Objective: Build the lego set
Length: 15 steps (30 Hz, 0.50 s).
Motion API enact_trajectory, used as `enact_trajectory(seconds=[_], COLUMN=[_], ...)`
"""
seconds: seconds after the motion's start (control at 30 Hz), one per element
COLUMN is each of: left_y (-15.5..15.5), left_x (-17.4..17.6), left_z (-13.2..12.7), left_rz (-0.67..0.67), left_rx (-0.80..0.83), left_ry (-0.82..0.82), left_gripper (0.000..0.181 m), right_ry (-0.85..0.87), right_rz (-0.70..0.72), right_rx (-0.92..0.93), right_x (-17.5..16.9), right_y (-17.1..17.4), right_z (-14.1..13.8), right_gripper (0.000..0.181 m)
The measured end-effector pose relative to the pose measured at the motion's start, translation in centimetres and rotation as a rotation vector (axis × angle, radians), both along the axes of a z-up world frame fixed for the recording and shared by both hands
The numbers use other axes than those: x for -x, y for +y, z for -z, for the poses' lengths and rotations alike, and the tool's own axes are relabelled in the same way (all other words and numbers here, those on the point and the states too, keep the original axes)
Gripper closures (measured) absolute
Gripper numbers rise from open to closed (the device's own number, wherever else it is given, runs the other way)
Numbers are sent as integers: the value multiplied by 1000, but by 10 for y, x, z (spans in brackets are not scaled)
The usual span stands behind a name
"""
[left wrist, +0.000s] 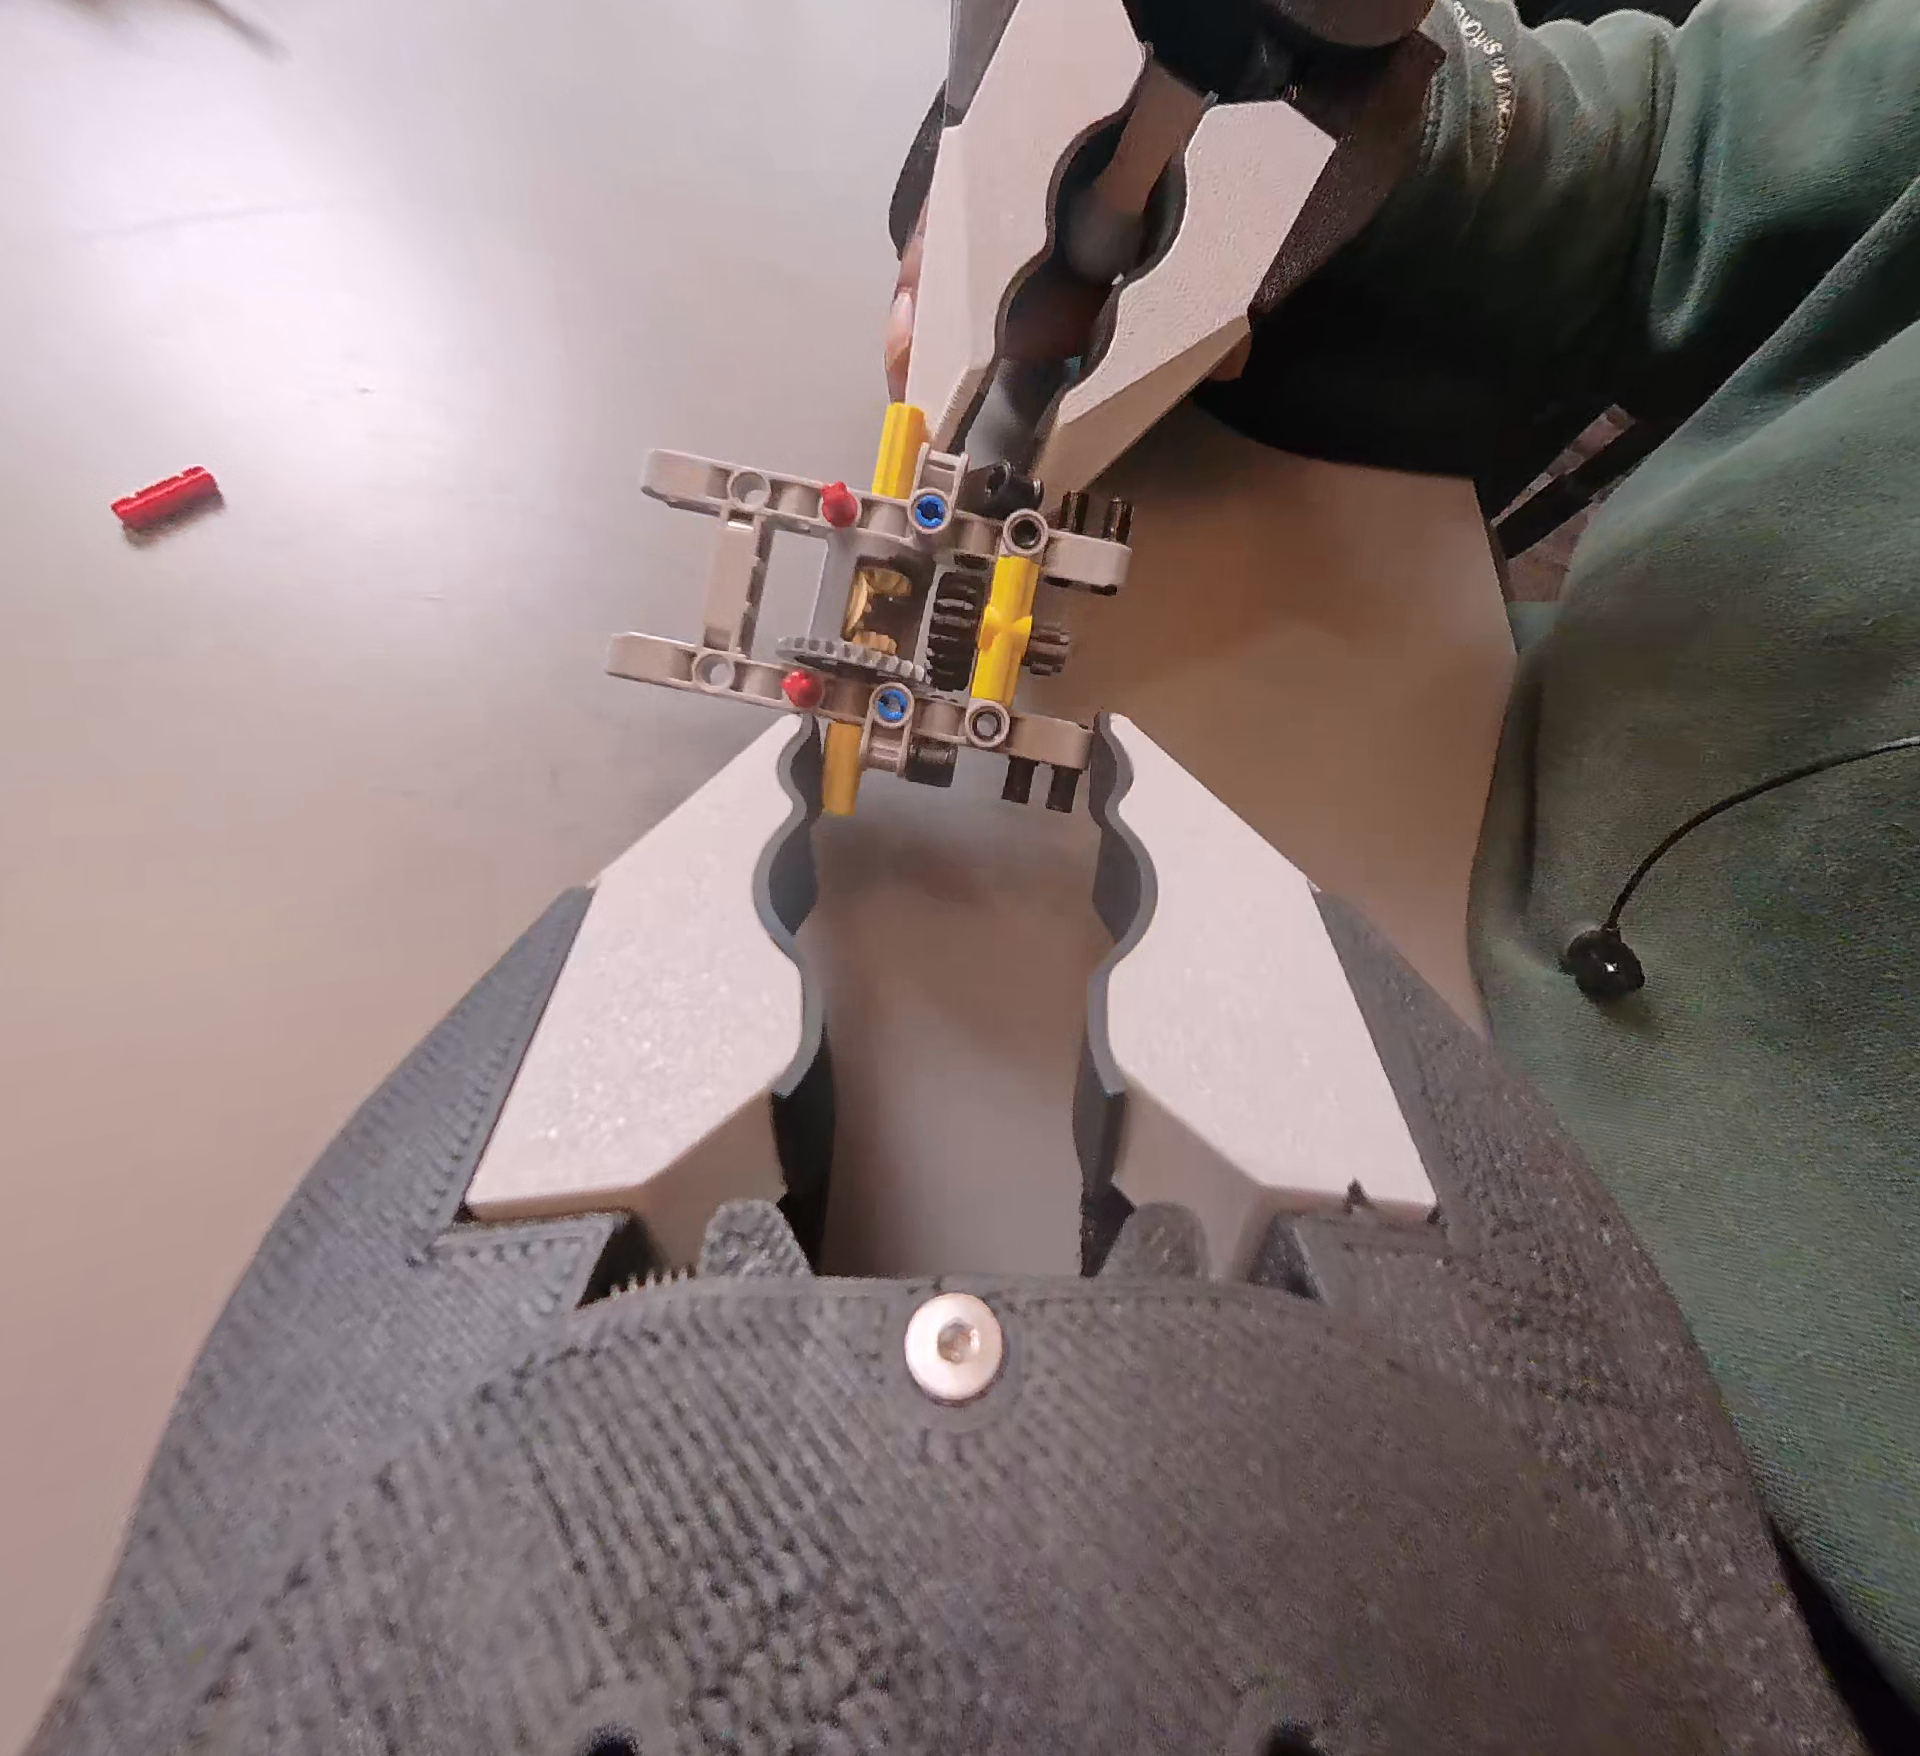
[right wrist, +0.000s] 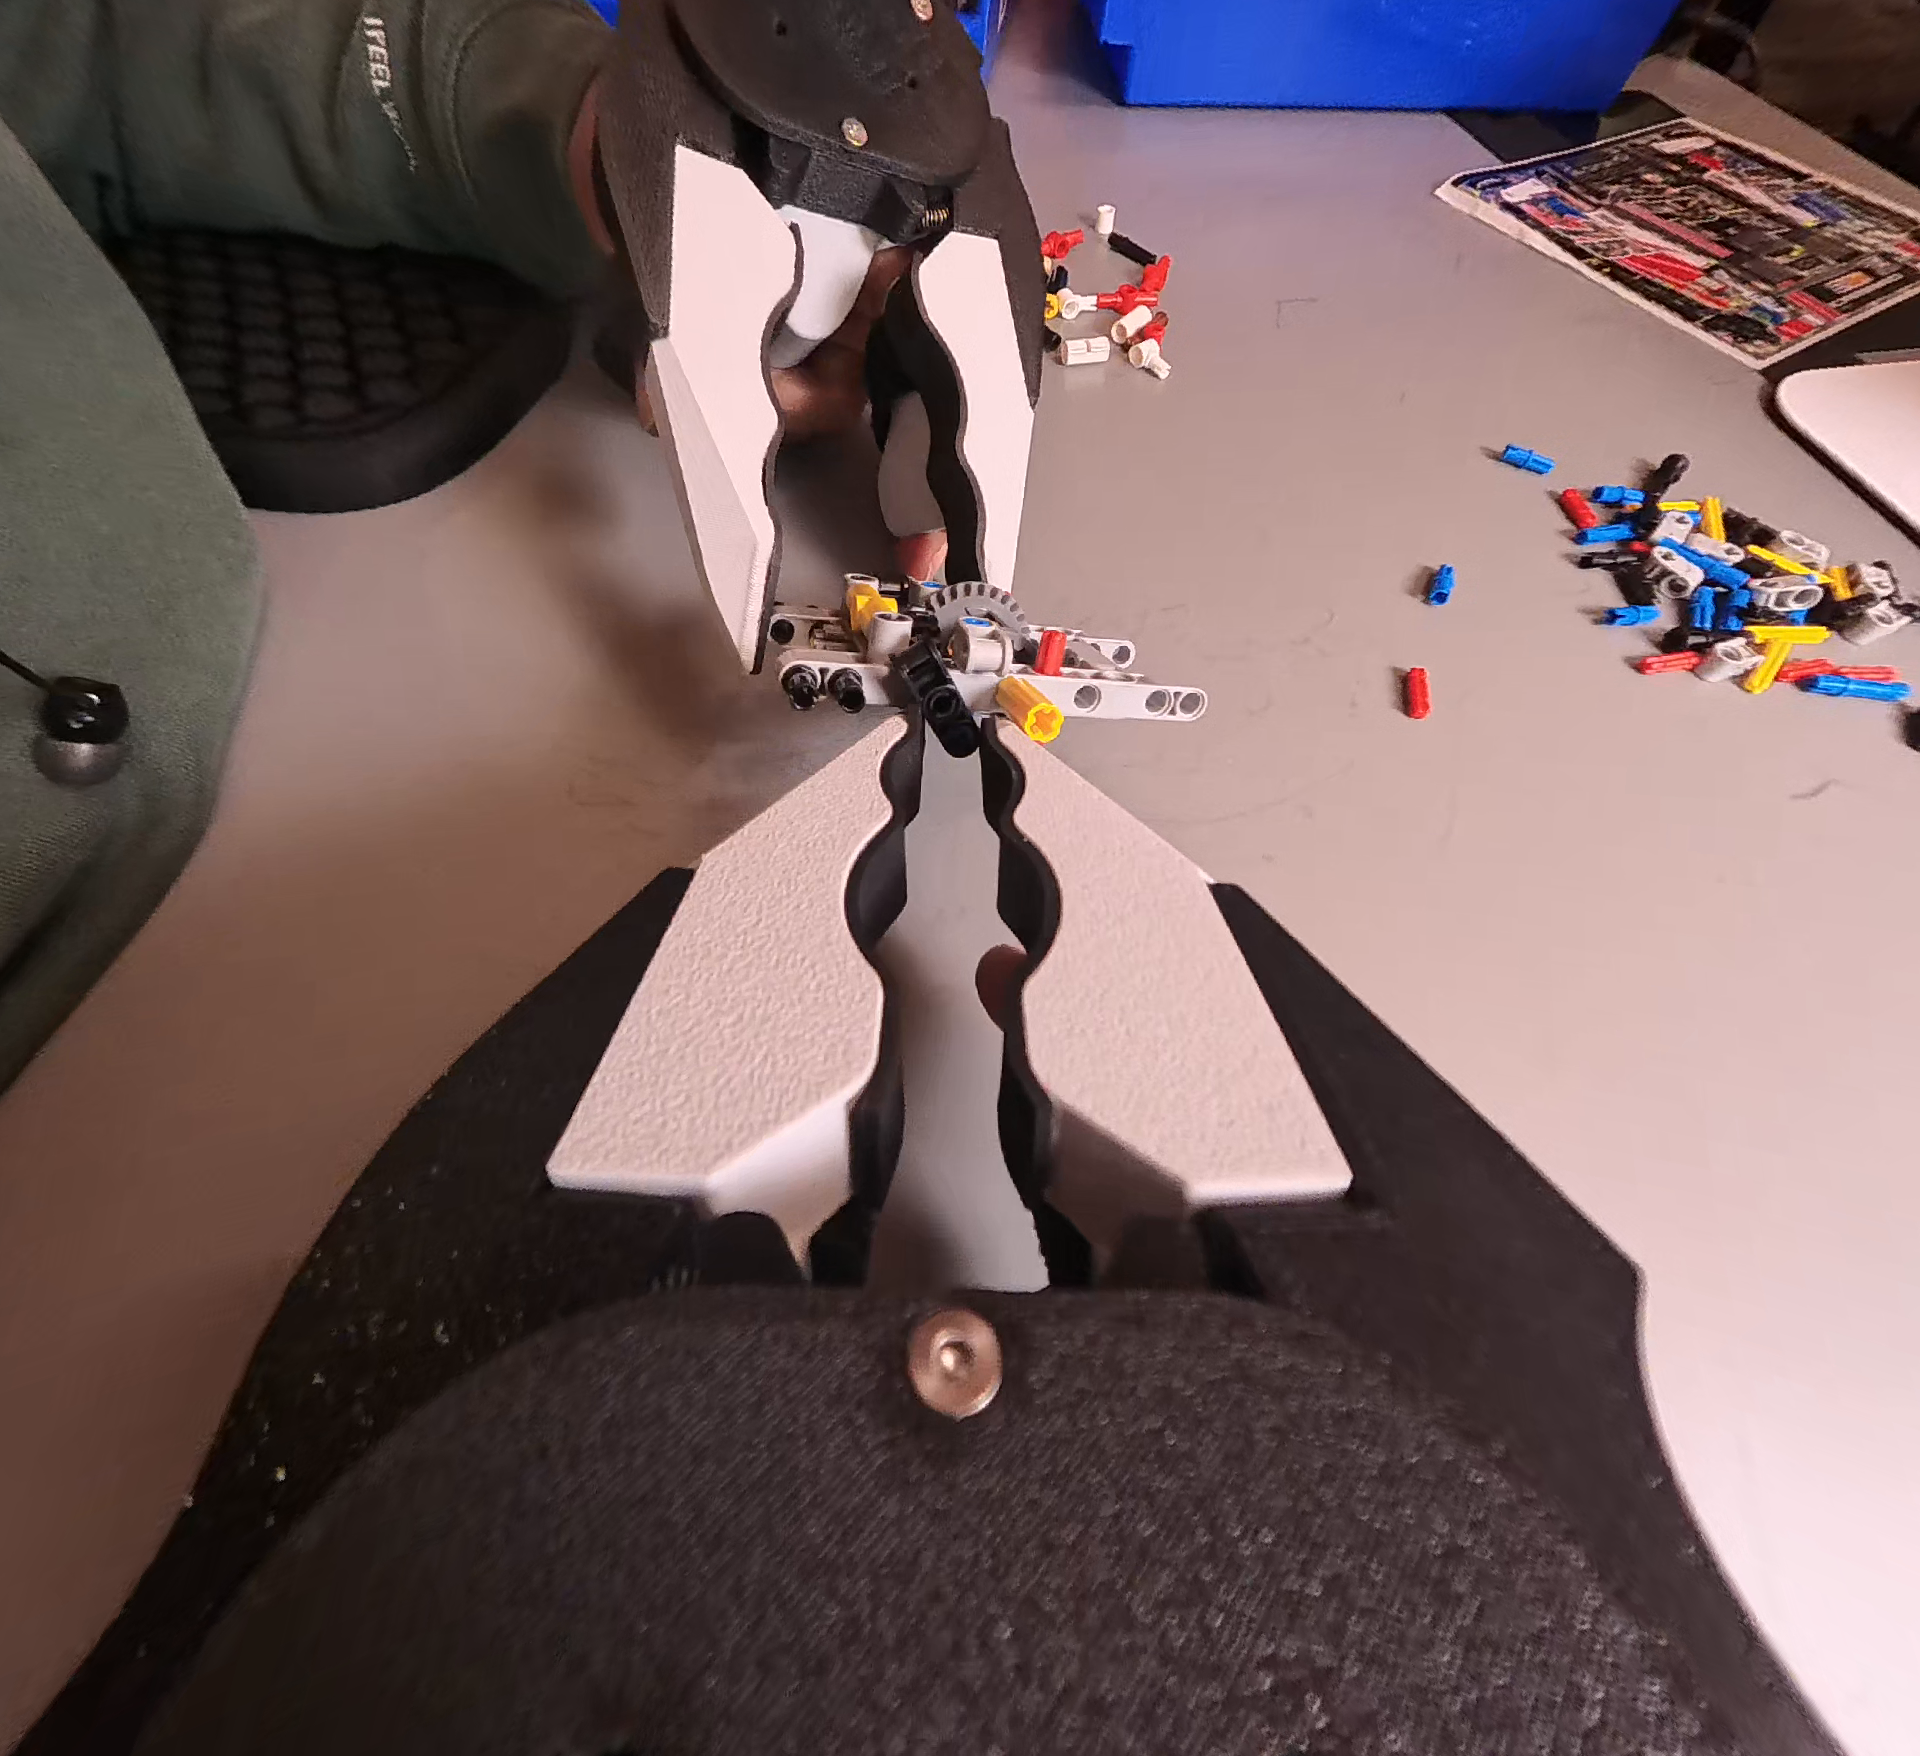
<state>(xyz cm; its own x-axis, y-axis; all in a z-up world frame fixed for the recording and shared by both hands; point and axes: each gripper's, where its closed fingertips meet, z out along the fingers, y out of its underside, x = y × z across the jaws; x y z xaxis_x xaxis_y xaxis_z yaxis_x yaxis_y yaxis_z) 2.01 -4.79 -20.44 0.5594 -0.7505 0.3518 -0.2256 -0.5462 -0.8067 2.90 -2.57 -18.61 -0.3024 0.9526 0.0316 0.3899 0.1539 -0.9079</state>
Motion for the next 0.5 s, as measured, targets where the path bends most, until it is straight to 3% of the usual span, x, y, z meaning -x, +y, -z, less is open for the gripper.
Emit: enact_trajectory(seconds=[0.5], left_y=[9], left_x=[8], left_z=[3], left_rz=[-46], left_rx=[-160], left_ry=[192], left_gripper=[131], right_ry=[-165], right_rz=[71], right_rx=[295], right_x=[-1], right_y=[3], right_z=[12], right_gripper=[174])
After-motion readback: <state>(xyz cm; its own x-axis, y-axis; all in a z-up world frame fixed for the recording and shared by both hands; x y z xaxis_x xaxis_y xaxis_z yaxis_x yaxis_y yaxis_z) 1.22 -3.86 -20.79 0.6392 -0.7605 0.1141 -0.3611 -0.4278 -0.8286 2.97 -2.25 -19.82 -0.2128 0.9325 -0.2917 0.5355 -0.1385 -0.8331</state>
